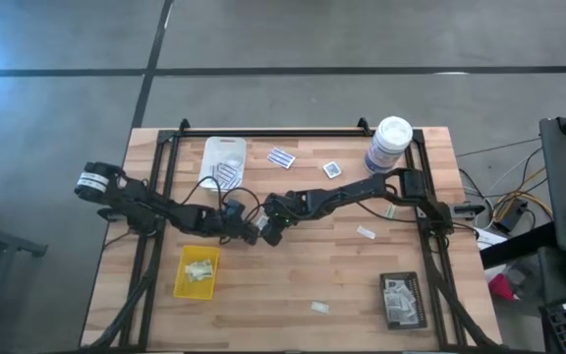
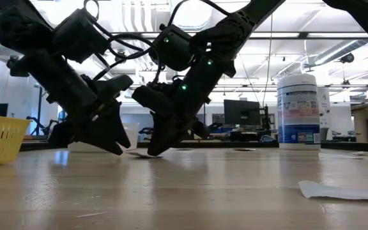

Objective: Pick & Place First Aid Supplies
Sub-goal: Put the towelette pack into the black bin

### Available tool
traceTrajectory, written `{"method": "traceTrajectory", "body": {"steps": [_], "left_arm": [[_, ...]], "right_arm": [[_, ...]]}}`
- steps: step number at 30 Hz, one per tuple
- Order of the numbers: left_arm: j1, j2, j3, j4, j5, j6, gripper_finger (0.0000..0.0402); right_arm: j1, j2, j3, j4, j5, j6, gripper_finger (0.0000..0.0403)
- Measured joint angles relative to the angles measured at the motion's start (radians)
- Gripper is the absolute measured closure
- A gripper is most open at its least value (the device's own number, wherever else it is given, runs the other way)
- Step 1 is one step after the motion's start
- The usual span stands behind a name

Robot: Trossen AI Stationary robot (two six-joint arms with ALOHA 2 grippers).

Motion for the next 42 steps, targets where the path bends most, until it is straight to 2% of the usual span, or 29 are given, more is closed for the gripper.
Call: {"method": "traceTrajectory", "body": {"steps": [16, 25, 35, 42], "left_arm": [[0.007, 0.0, 0.0, 0.004, 0.011, 0.001, 0.0293], [0.007, 0.084, 0.0, 0.07, 0.025, -0.047, 0.0293], [0.007, 0.067, 0.0, 0.084, 0.043, -0.029, 0.0294], [0.007, 0.068, 0.0, 0.106, 0.037, 0.008, 0.0339]], "right_arm": [[0.002, 0.004, -0.001, 0.051, 0.0, 0.0, 0.036], [0.002, 0.003, -0.002, 0.055, 0.005, -0.004, 0.036], [0.002, 0.003, -0.002, 0.058, 0.007, -0.007, 0.036], [0.002, 0.003, -0.002, 0.066, 0.01, -0.006, 0.036]]}}
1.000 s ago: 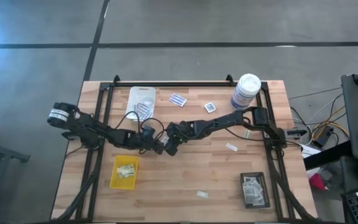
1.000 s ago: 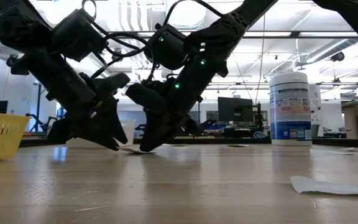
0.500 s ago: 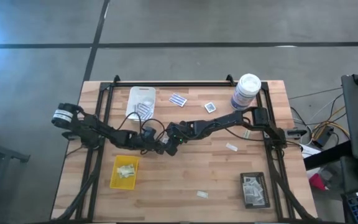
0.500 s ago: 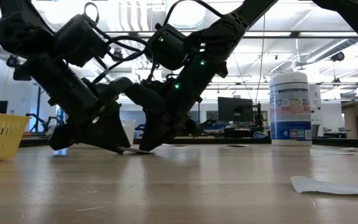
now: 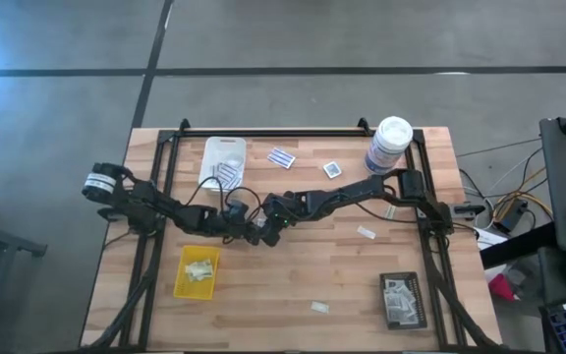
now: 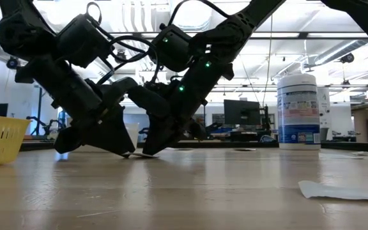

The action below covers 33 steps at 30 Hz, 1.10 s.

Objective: Pick & Place First Aid Supplies
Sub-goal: Put the towelette pack into the black bin

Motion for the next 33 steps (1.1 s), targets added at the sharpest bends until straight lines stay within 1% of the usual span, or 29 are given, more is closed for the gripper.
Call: {"method": "traceTrajectory", "body": {"steps": [5, 7, 13, 20, 28, 33], "left_arm": [[0.003, 0.0, 0.0, 0.011, -0.013, 0.017, 0.0387], [0.003, 0.0, 0.0, 0.011, -0.014, 0.023, 0.0397], [0.003, 0.0, 0.0, 0.011, -0.016, 0.051, 0.0399], [0.003, -0.007, 0.0, 0.011, -0.012, 0.088, 0.04], [0.003, -0.066, 0.0, 0.009, -0.01, 0.184, 0.0401], [-0.004, -0.097, 0.0, 0.01, -0.01, 0.293, 0.0401]], "right_arm": [[0.0, 0.0, 0.0, 0.001, 0.001, 0.001, 0.036], [0.0, 0.0, 0.0, 0.001, 0.001, 0.002, 0.036], [0.0, -0.002, 0.0, -0.002, 0.0, -0.028, 0.036], [0.0, -0.027, 0.0, -0.057, 0.003, -0.063, 0.036], [0.006, -0.112, -0.001, -0.215, 0.134, -0.091, 0.036], [0.033, -0.199, -0.057, -0.259, 0.194, -0.13, 0.036]]}}
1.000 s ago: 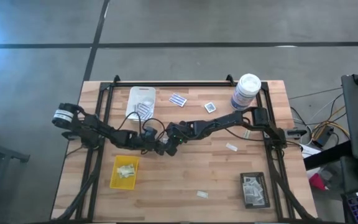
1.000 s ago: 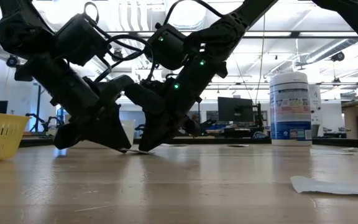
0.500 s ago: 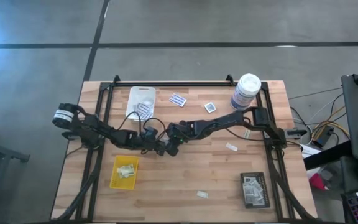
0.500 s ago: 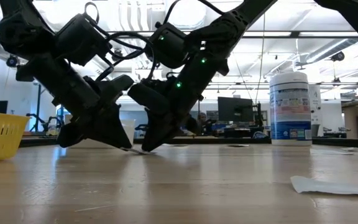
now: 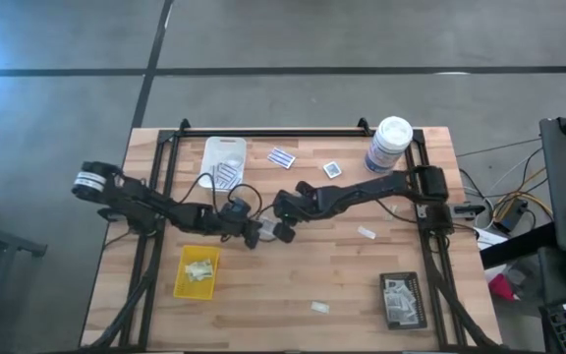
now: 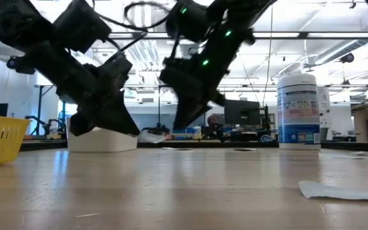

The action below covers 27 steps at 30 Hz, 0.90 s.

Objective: Pick & Place First Aid Supplies
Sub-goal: Put the towelette pack into the black bin

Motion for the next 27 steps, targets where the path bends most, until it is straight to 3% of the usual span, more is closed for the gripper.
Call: {"method": "traceTrajectory", "body": {"steps": [7, 15, 22, 27], "left_arm": [[-0.015, -0.018, 0.0, 0.047, 0.0, 0.159, 0.0401], [-0.038, -0.018, 0.0, 0.268, 0.0, 0.398, 0.0401], [-0.039, -0.017, 0.001, 0.352, -0.004, 0.537, 0.0401], [-0.04, -0.017, 0.001, 0.385, -0.004, 0.599, 0.0401]], "right_arm": [[0.04, -0.192, -0.204, 0.053, 0.017, 0.01, 0.036], [0.104, -0.385, -0.49, 0.343, -0.04, 0.083, 0.036], [0.181, -0.431, -0.607, 0.612, -0.048, 0.091, 0.036], [0.22, -0.421, -0.608, 0.686, -0.048, 0.092, 0.036]]}}
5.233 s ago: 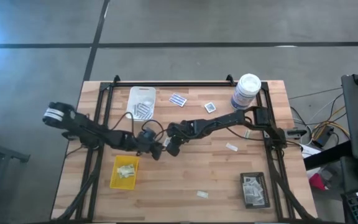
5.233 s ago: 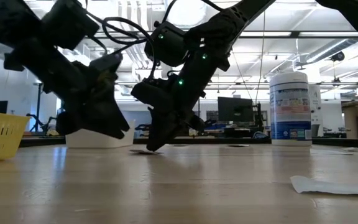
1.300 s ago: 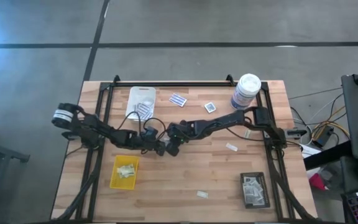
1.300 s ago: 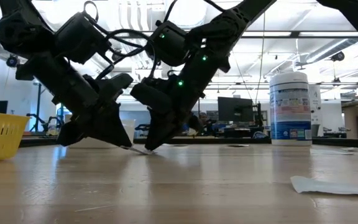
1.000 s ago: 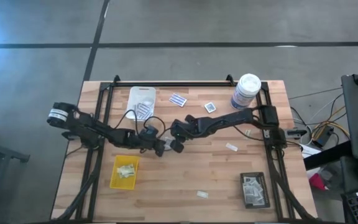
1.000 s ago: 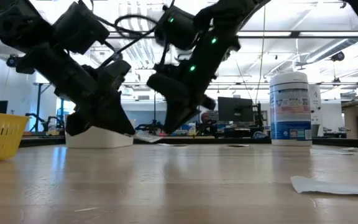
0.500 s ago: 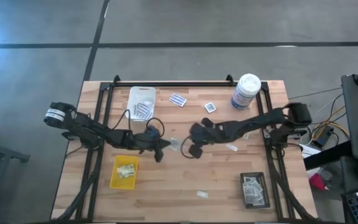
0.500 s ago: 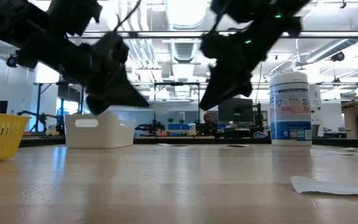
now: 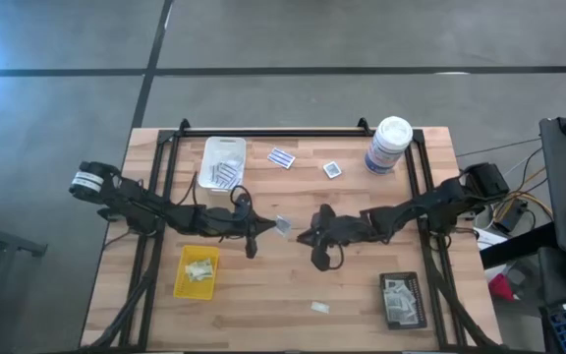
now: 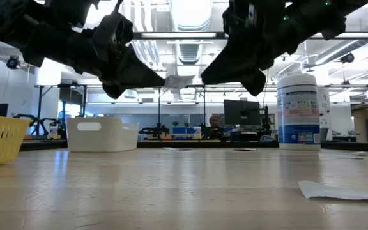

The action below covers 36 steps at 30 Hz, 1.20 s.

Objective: Pick & Place First Aid Supplies
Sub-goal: Put the towelette pack into the black bin

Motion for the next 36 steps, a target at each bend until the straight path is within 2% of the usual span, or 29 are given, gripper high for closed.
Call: {"method": "traceTrajectory", "body": {"steps": [11, 16, 21, 26, 31, 36], "left_arm": [[-0.022, 0.0, 0.0, 0.084, 0.001, 0.156, 0.0401], [-0.022, 0.0, 0.0, 0.11, 0.003, 0.202, 0.0401], [-0.022, 0.0, 0.0, 0.138, 0.016, 0.242, 0.0401], [-0.022, 0.0, 0.0, 0.148, 0.016, 0.262, 0.0402], [-0.022, 0.0, 0.0, 0.159, 0.016, 0.282, 0.0401], [-0.022, 0.0, 0.0, 0.198, 0.016, 0.288, 0.0401]], "right_arm": [[0.017, 0.006, 0.001, 0.056, 0.069, 0.05, 0.0352], [0.017, 0.006, 0.001, 0.108, 0.072, 0.031, 0.0318], [0.017, 0.006, 0.001, 0.131, 0.13, 0.013, 0.0277], [0.013, 0.006, 0.001, 0.163, 0.147, 0.05, 0.0255], [0.013, 0.006, 0.001, 0.22, 0.193, 0.053, 0.0257], [0.011, 0.006, 0.001, 0.228, 0.222, 0.089, 0.0284]]}}
